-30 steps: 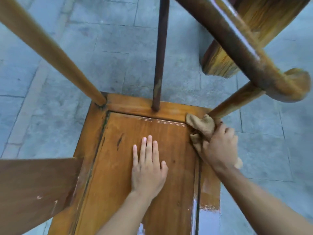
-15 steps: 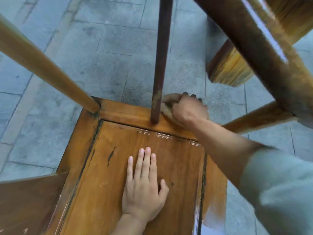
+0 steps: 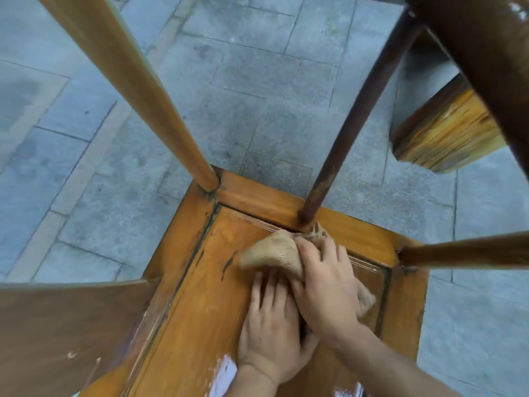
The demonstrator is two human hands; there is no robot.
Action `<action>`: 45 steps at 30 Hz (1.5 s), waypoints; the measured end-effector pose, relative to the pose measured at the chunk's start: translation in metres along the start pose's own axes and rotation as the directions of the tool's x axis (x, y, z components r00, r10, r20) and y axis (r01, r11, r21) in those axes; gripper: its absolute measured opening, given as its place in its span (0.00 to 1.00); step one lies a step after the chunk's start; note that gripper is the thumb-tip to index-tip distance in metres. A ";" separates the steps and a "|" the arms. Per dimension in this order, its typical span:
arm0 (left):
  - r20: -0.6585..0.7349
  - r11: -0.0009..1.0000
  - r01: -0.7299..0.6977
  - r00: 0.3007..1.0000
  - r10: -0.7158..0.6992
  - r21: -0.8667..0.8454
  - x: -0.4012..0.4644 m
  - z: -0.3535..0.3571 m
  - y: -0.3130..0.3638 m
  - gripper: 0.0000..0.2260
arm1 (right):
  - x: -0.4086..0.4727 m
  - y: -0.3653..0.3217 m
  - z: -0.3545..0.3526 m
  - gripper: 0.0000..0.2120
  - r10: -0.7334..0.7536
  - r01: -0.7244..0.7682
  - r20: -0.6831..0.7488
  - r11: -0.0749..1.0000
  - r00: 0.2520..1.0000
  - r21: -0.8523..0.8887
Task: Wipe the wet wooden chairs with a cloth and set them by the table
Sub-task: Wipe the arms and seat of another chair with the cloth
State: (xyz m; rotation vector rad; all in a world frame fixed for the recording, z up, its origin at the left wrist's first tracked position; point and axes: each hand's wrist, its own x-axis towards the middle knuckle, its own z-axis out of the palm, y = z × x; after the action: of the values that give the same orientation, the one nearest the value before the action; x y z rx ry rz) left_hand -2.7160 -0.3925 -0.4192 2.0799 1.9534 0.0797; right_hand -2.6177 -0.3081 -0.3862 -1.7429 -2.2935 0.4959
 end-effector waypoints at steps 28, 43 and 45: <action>-0.071 0.986 -0.150 0.985 0.155 0.076 -0.008 0.001 0.007 0.24 | 0.014 0.041 -0.017 0.28 -0.209 0.214 0.071 0.975 0.975 -0.064; 0.220 0.945 -0.302 0.937 0.270 0.125 -0.058 -0.010 0.041 0.28 | -0.073 0.140 -0.038 0.19 0.480 -0.470 -0.190 0.877 0.857 0.097; 0.207 0.959 -0.266 0.948 0.241 0.103 -0.069 -0.011 0.034 0.27 | -0.080 0.123 -0.033 0.19 0.552 -0.543 -0.196 0.833 0.810 0.101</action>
State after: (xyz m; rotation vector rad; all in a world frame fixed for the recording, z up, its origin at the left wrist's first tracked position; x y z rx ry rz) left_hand -2.6913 -0.4598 -0.3896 2.3170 1.6099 -0.1950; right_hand -2.4745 -0.3511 -0.4017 -2.3084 -1.5952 0.4099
